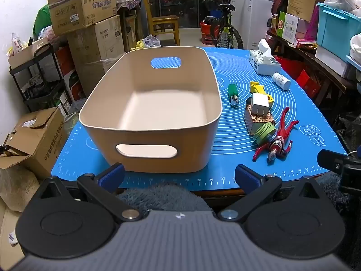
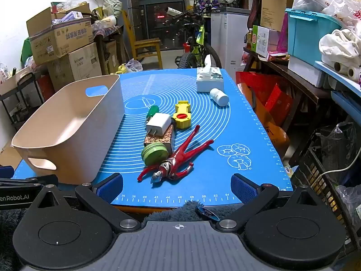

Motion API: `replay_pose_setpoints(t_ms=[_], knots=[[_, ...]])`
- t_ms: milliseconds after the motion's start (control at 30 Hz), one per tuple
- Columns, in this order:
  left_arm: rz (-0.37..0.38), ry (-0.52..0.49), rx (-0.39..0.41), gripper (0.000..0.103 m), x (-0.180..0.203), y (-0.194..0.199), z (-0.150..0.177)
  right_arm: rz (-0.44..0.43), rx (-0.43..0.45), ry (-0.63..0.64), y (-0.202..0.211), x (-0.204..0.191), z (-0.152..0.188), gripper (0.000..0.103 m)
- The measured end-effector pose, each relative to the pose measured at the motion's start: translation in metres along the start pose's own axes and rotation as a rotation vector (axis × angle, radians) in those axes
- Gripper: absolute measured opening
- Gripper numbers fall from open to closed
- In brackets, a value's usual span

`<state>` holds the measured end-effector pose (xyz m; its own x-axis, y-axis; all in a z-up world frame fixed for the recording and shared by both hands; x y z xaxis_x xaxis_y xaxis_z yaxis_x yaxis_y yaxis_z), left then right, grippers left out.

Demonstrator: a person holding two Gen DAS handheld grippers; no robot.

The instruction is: Organize rigid objects

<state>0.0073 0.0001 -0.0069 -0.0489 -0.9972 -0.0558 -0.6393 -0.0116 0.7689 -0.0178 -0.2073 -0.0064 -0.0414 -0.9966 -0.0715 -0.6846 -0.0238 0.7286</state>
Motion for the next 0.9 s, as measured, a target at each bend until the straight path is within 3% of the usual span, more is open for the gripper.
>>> replay_pose_setpoints(t_ms=[900], knots=[[-0.002,-0.003,-0.003,0.103,0.0002,-0.0001,0.0000,0.003,0.004,0.003,-0.0002,0.0003,0.0003,0.101]])
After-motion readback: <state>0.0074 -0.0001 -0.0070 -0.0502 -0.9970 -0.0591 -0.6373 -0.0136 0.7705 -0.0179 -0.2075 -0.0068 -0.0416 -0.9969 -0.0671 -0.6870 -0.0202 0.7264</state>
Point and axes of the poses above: each gripper's, at about its wrist camera, not at the fingertips, and y roughly against the way its jaws point, x to its right, z to its underside, the point moved 1 cm from there along -y, roughly the way its jaws point, and after that the axes turned 7 degrees about -x, right-handed, at the moved point
